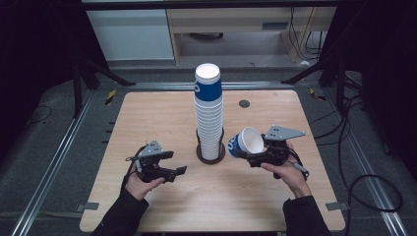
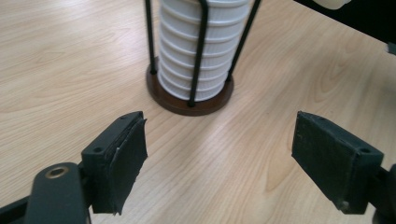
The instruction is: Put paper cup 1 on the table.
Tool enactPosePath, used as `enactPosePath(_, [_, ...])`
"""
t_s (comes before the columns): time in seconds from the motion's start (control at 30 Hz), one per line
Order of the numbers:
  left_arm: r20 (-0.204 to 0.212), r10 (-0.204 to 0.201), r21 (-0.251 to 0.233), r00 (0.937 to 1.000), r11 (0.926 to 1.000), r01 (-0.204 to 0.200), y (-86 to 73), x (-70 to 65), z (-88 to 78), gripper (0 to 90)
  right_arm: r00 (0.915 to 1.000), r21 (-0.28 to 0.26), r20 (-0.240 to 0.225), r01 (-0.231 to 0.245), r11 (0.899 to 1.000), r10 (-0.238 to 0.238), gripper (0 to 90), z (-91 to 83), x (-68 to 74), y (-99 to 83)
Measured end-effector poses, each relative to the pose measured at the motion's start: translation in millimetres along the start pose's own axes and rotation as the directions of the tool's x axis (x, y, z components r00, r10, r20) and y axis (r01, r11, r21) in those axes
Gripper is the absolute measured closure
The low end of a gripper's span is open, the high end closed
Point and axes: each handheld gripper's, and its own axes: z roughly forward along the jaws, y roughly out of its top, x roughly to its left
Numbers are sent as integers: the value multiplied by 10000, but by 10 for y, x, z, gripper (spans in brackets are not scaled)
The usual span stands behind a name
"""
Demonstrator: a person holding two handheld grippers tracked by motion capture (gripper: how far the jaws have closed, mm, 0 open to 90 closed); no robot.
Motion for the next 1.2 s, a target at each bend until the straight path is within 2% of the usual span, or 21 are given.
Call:
enactPosePath(0.07, [-137, -162, -1, 9998, 9999, 162, -11, 43, -11, 169, 9948, 225, 934, -416, 9989, 393, 198, -62, -118, -8])
enactPosePath(0.1, [-137, -162, -1, 9998, 9999, 162, -11, 43, -11, 168, 9948, 225, 934, -416, 9989, 393, 198, -62, -118, -8])
enactPosePath(0.13, [-232, -249, -6, 9994, 9997, 249, -16, 59, -15, 168, 9867, 425, 1550, -555, 9976, 483, 198, -101, -195, -20])
enactPosePath(0.17, [-285, -288, -10, 9992, 9996, 287, -19, 68, -18, 168, 9831, 511, 1757, -612, 9968, 514, 198, -114, -219, -25])
enactPosePath(0.2, [-344, -320, 27, 9989, 9995, 321, -24, 85, -20, 168, 9831, 511, 1757, -612, 9968, 514, 198, -114, -219, -25])
enactPosePath(0.23, [-402, -364, 41, 9985, 9993, 366, -29, 96, -19, 168, 9754, 623, 2153, -613, 9962, 466, 198, -133, -256, -34])
enactPosePath(0.33, [-530, -545, 74, 9971, 9985, 549, -42, 137, -20, 168, 9546, 1009, 2954, -715, 9923, 388, 197, -172, -341, -72])
enactPosePath(0.43, [-732, -615, 109, 9954, 9980, 624, -55, 171, -32, 168, 9361, 1427, 3502, -885, 9858, 333, 196, -184, -415, -123])
enactPosePath(0.47, [-779, -612, 102, 9951, 9980, 622, -58, 181, -36, 168, 9273, 1616, 3731, -956, 9822, 288, 196, -183, -441, -146])
enactPosePath(0.57, [-951, -646, 134, 9934, 9977, 661, -67, 205, -50, 168, 9175, 1995, 3976, -977, 9750, 106, 195, -172, -506, -211])
enactPosePath(0.63, [-1098, -614, 195, 9921, 9978, 639, -75, 221, -58, 166, 9038, 2547, 4277, -1071, 9611, -126, 194, -159, -550, -264])
enactPosePath(0.7, [-1249, -624, 219, 9902, 9976, 656, -83, 247, -67, 167, 9025, 2586, 4305, -1086, 9599, -139, 194, -162, -561, -276])
enactPosePath(0.77, [-1313, -707, 175, 9888, 9971, 736, -89, 267, -82, 166, 8963, 2723, 4434, -1256, 9540, -85, 193, -163, -591, -311])
enactPosePath(0.83, [-1384, -749, 122, 9875, 9969, 774, -91, 280, -94, 166, 8880, 2970, 4597, -1412, 9444, -119, 193, -165, -622, -342])
enactPosePath(0.9, [-1409, -720, 133, 9874, 9971, 746, -90, 293, -108, 166, 8851, 3167, 4655, -1622, 9345, -41, 192, -166, -657, -379])
enactPosePath(0.97, [-1456, -724, 113, 9867, 9971, 749, -87, 295, -117, 167, 8774, 3320, 4796, -1721, 9274, -89, 191, -161, -673, -401])
enactPosePath(1.0, [-1477, -701, 115, 9866, 9973, 726, -87, 296, -120, 166, 8725, 3512, 4882, -1759, 9196, -195, 191, -155, -682, -415])
enactPosePath(1.03, [-1493, -709, 112, 9862, 9972, 734, -87, 297, -121, 166, 8698, 3588, 4930, -1839, 9151, -185, 190, -144, -690, -430])
enactPosePath(1.2, [-1514, -729, 113, 9858, 9971, 755, -90, 299, -114, 167, 8678, 3996, 4967, -2104, 8922, -177, 188, -111, -736, -502])
